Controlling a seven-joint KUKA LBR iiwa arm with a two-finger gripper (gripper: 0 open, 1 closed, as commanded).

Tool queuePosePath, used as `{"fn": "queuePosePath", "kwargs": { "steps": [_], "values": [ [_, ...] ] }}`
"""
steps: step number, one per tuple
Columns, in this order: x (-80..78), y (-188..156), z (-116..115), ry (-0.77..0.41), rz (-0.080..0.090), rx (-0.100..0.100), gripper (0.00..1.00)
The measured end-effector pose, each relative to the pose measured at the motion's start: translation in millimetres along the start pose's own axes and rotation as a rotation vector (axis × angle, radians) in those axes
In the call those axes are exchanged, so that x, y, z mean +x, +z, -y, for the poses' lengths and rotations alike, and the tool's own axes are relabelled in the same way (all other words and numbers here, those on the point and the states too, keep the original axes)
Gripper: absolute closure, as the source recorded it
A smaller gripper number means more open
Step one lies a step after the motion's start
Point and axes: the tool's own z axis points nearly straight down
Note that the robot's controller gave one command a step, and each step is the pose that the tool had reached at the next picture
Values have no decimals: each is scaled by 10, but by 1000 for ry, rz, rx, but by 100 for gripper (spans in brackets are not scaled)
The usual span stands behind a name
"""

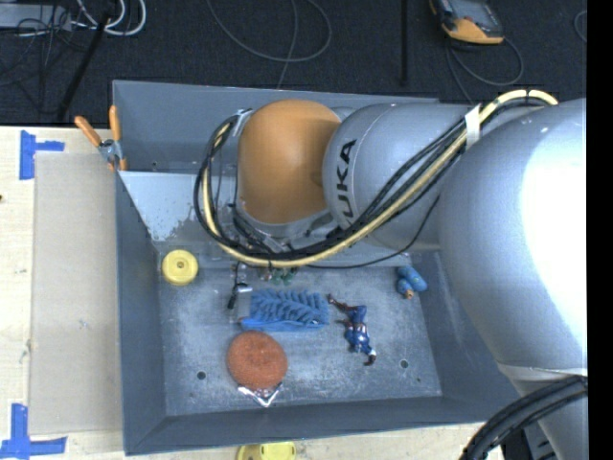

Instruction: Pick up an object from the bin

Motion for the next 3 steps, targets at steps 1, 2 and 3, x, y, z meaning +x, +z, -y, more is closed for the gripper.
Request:
{"fn": "queuePosePath", "kwargs": {
  "steps": [1, 2, 3],
  "values": [
    [265, 178, 785, -79, -4, 0, 0],
    [166, 47, 785, -28, 0, 0, 0],
    [205, 478, 897, -3, 0, -1, 0]
  ]
}}
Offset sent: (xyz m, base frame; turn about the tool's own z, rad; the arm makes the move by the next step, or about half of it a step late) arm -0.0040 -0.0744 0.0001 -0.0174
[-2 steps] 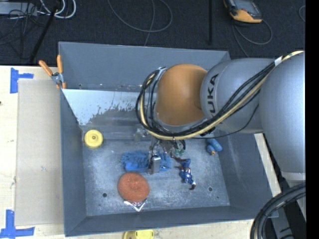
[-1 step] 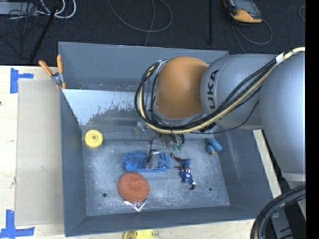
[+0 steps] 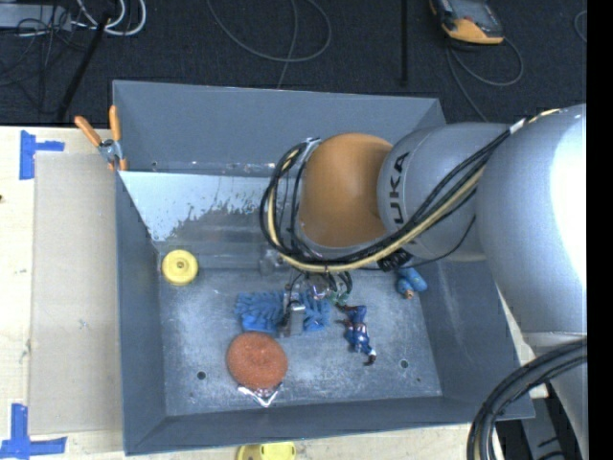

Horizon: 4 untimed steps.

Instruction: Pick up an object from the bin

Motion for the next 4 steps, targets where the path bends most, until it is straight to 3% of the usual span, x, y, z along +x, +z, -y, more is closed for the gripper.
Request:
{"fn": "queuePosePath", "kwargs": {
  "steps": [1, 2, 4],
  "values": [
    [-59, 153, 30, 42, 17, 1, 100],
    [-54, 147, 27, 47, 16, 1, 100],
    [-4, -101, 21, 48, -6, 2, 100]
  ]
}}
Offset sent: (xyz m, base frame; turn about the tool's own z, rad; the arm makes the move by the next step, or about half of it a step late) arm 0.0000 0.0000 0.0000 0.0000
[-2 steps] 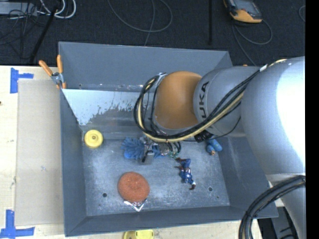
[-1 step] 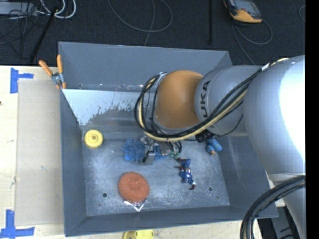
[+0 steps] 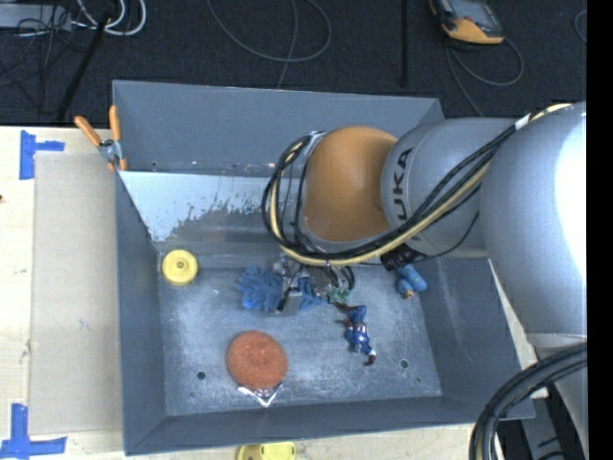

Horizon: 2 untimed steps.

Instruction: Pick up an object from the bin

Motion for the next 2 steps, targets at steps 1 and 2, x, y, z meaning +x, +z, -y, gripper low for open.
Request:
{"fn": "queuePosePath", "kwargs": {
  "steps": [1, 2],
  "values": [
    [-9, -209, -3, 0, 3, -1, 100],
    [-21, -356, -4, 1, 9, -1, 100]
  ]
}}
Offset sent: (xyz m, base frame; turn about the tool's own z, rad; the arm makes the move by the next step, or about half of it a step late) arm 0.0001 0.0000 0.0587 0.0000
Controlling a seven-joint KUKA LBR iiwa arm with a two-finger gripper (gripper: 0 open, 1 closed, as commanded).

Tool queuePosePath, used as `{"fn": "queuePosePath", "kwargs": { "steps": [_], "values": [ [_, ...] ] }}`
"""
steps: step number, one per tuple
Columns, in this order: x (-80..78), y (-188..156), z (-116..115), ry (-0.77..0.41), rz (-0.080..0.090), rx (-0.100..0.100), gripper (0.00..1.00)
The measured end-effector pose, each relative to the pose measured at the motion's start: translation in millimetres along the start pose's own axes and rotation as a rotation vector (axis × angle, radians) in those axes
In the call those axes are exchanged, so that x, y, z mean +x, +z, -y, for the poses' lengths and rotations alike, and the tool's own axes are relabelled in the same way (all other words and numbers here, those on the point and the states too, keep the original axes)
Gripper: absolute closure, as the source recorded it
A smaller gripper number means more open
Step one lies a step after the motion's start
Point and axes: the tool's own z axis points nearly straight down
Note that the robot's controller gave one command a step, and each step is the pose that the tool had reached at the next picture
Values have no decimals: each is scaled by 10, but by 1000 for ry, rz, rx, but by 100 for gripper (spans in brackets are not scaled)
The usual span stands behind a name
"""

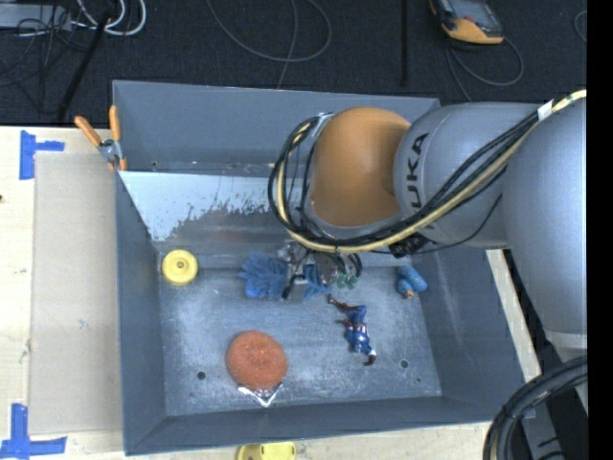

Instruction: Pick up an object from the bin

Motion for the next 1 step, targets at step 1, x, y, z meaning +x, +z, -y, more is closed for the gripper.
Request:
{"fn": "queuePosePath", "kwargs": {
  "steps": [1],
  "values": [
    [-1, -79, 0, 0, 0, 0, 100]
  ]
}}
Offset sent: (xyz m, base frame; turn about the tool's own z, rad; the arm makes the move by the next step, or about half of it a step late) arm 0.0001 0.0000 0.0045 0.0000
